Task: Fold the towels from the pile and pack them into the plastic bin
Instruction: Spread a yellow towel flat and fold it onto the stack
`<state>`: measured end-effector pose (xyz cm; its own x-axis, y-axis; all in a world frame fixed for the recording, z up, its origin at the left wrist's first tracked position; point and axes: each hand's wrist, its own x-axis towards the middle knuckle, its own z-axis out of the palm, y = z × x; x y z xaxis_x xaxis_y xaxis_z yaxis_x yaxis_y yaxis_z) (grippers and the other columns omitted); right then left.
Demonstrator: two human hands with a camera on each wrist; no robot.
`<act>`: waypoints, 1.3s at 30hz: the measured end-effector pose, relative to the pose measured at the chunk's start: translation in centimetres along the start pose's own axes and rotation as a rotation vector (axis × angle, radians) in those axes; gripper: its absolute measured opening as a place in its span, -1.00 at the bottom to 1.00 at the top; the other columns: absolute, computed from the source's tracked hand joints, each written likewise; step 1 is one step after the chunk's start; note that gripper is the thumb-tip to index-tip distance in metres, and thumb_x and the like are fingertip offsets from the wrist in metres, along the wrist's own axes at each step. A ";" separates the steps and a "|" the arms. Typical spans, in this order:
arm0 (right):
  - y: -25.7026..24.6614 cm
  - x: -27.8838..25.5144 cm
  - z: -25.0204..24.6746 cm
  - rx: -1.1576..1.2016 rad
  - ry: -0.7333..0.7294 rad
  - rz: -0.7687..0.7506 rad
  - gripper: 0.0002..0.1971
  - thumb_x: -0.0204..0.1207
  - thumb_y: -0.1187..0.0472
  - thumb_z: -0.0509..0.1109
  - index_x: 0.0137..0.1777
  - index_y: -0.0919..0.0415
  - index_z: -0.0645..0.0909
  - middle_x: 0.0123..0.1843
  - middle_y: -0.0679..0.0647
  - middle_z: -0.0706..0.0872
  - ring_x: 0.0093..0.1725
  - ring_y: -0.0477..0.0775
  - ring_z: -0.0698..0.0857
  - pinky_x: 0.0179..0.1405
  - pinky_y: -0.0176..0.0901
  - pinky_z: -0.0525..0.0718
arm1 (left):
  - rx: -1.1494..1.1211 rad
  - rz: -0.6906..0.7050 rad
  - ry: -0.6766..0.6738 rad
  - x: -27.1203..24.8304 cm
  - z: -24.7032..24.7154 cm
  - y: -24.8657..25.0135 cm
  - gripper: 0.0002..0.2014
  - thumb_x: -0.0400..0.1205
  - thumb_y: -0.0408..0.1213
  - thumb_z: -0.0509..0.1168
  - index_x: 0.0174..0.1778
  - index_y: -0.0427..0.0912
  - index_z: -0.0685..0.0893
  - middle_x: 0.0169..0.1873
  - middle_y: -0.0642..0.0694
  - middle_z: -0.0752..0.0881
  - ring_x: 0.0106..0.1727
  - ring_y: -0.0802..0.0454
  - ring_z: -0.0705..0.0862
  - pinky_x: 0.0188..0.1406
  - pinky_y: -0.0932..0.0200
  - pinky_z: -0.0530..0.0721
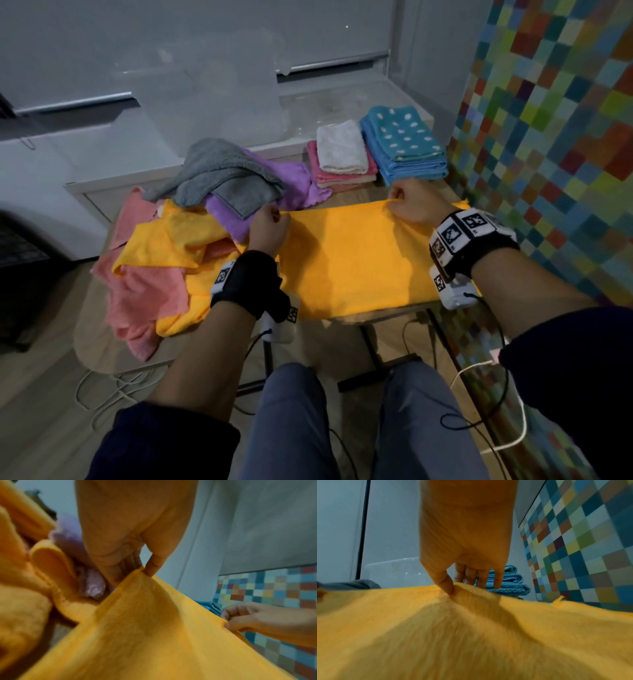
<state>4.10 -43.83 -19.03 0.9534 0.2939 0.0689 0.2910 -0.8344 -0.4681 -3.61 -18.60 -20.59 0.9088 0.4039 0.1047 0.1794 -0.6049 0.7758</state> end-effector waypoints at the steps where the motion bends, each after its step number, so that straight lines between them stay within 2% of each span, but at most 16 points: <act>1: -0.2 0.2 0.1 0.004 0.010 -0.028 -0.95 0.50 0.25 0.37 -0.18 0.14 0.55 -0.17 0.08 0.64 -0.04 0.18 0.65 -0.16 -0.04 0.55 | 0.012 -0.040 -0.011 0.2 0.1 -0.3 -0.82 0.60 -0.39 0.22 0.02 -0.44 0.59 0.06 -0.47 0.67 0.15 -0.28 0.63 -0.10 0.07 0.43; 3: -0.1 0.5 1.1 -0.029 -0.024 -0.036 -0.97 0.55 0.23 0.35 -0.10 0.17 0.58 -0.07 0.14 0.68 0.02 0.20 0.65 -0.07 -0.01 0.59 | 0.066 -0.114 -0.050 0.4 0.4 -1.0 -0.76 0.60 -0.38 0.22 0.11 -0.46 0.59 0.11 -0.47 0.66 0.20 -0.32 0.61 0.08 0.00 0.49; 6: 0.5 0.5 2.1 -0.107 -0.077 0.019 -0.81 0.58 0.13 0.36 0.02 0.25 0.65 0.04 0.19 0.71 0.07 0.21 0.65 -0.04 -0.08 0.54 | 0.111 -0.150 -0.084 0.5 0.6 -1.5 -0.70 0.62 -0.38 0.20 0.26 -0.38 0.53 0.22 -0.40 0.62 0.29 -0.29 0.57 0.21 0.04 0.45; 10: 1.9 0.4 1.2 -0.185 -0.128 0.093 -0.59 0.51 -0.09 0.40 0.14 0.25 0.62 0.13 0.20 0.69 0.12 0.25 0.63 0.10 0.05 0.59 | 0.106 -0.166 -0.113 0.5 0.3 -1.4 -0.81 0.64 -0.45 0.13 0.16 -0.34 0.39 0.26 -0.46 0.55 0.30 -0.34 0.54 0.23 0.01 0.42; 13: 4.0 -0.2 -0.8 -0.363 -0.142 0.196 -0.47 0.48 -0.24 0.35 0.22 0.19 0.60 0.24 0.19 0.63 0.27 0.27 0.54 0.32 0.16 0.40 | 0.143 -0.150 -0.121 0.5 0.0 -1.4 -0.79 0.64 -0.45 0.12 0.18 -0.36 0.44 0.25 -0.45 0.57 0.29 -0.33 0.54 0.21 0.01 0.43; 14: 4.8 -0.5 -1.5 -0.435 -0.115 0.232 -0.50 0.52 -0.22 0.32 0.24 0.16 0.60 0.28 0.20 0.60 0.35 0.28 0.47 0.41 0.19 0.30 | 0.163 -0.143 -0.123 0.5 0.0 -1.5 -0.77 0.64 -0.45 0.12 0.20 -0.38 0.49 0.23 -0.43 0.59 0.29 -0.31 0.55 0.21 0.02 0.43; 16: 5.7 -1.3 -2.5 -0.524 0.015 0.272 -0.68 0.64 0.00 0.25 0.26 0.15 0.61 0.29 0.22 0.59 0.41 0.30 0.38 0.47 0.22 0.19 | 0.198 -0.105 -0.130 0.4 0.0 -1.7 -0.76 0.64 -0.45 0.12 0.17 -0.38 0.59 0.20 -0.39 0.63 0.29 -0.29 0.57 0.22 0.03 0.45; 19: 5.2 -2.4 -2.1 -0.574 0.311 0.225 -0.76 0.62 0.34 0.18 0.20 0.28 0.61 0.22 0.29 0.60 0.35 0.34 0.39 0.45 0.29 0.24 | 0.227 -0.053 -0.134 0.0 0.2 -1.4 -0.74 0.63 -0.44 0.14 0.18 -0.34 0.64 0.23 -0.35 0.64 0.31 -0.26 0.56 0.29 0.02 0.45; 20: 4.6 -2.8 -1.7 -0.554 0.351 0.190 -0.74 0.58 0.40 0.17 0.18 0.32 0.61 0.21 0.31 0.59 0.33 0.35 0.41 0.45 0.31 0.23 | 0.270 -0.026 -0.146 -0.3 0.5 -1.2 -0.72 0.63 -0.42 0.15 0.22 -0.33 0.62 0.27 -0.34 0.60 0.34 -0.25 0.53 0.31 0.02 0.43; 22: 2.8 -4.0 -0.4 -0.476 0.287 0.105 -0.70 0.58 0.41 0.14 0.22 0.30 0.61 0.28 0.29 0.58 0.37 0.34 0.40 0.48 0.31 0.21 | 0.433 0.034 -0.171 -1.4 1.2 -0.7 -0.67 0.65 -0.36 0.15 0.34 -0.31 0.50 0.37 -0.33 0.46 0.42 -0.27 0.39 0.38 0.00 0.34; 24: 0.5 -5.5 1.4 -0.345 0.114 0.033 -0.64 0.64 0.35 0.12 0.37 0.20 0.54 0.50 0.19 0.44 0.54 0.25 0.27 0.56 0.28 0.07 | 0.579 0.098 -0.182 -3.2 2.4 -0.2 -0.58 0.63 -0.32 0.17 0.43 -0.27 0.39 0.49 -0.32 0.28 0.55 -0.30 0.19 0.49 -0.09 0.19; 27: -2.4 -7.4 4.6 -0.248 -0.136 -0.062 -0.56 0.73 0.24 0.02 0.60 0.13 0.23 0.69 0.03 0.08 0.68 0.13 -0.05 0.60 0.28 -0.15 | 0.611 0.172 -0.329 -6.7 4.6 0.4 -0.49 0.69 -0.19 0.11 0.57 -0.17 0.21 0.65 -0.21 -0.04 0.65 -0.30 -0.18 0.58 -0.27 -0.08; 29: -3.4 -8.1 6.4 -0.221 -0.231 -0.064 -0.52 0.76 0.14 -0.04 0.66 0.11 0.07 0.71 0.01 -0.04 0.69 0.10 -0.13 0.61 0.24 -0.15 | 0.588 0.138 -0.418 -8.8 5.8 0.6 -0.46 0.74 -0.10 -0.01 0.64 -0.12 0.05 0.66 -0.09 -0.14 0.65 -0.25 -0.26 0.58 -0.27 -0.18; 33: -2.6 -9.5 8.3 -0.241 -0.179 -0.036 -0.48 0.75 -0.02 -0.14 0.68 0.05 -0.04 0.71 -0.04 -0.11 0.68 0.00 -0.17 0.63 0.11 -0.25 | 0.632 0.138 -0.360 -10.3 6.2 -0.8 -0.41 0.75 0.04 -0.18 0.66 -0.11 -0.13 0.66 -0.03 -0.18 0.66 -0.12 -0.26 0.61 -0.17 -0.27; 39: 3.6 -12.2 5.8 -0.251 0.000 0.134 -0.46 0.74 -0.07 -0.17 0.67 0.07 0.04 0.71 -0.02 -0.01 0.69 0.05 -0.08 0.62 0.12 -0.17 | 0.598 0.181 -0.248 -11.0 4.6 -2.8 -0.39 0.74 0.08 -0.21 0.66 -0.15 -0.12 0.67 -0.07 -0.12 0.67 -0.08 -0.20 0.62 -0.07 -0.28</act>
<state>-6.95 -47.76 -26.68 0.9847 0.1730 0.0209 0.1729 -0.9552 -0.2400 -12.34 -24.51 -26.83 0.9910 0.1341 -0.0010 0.1292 -0.9531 0.2738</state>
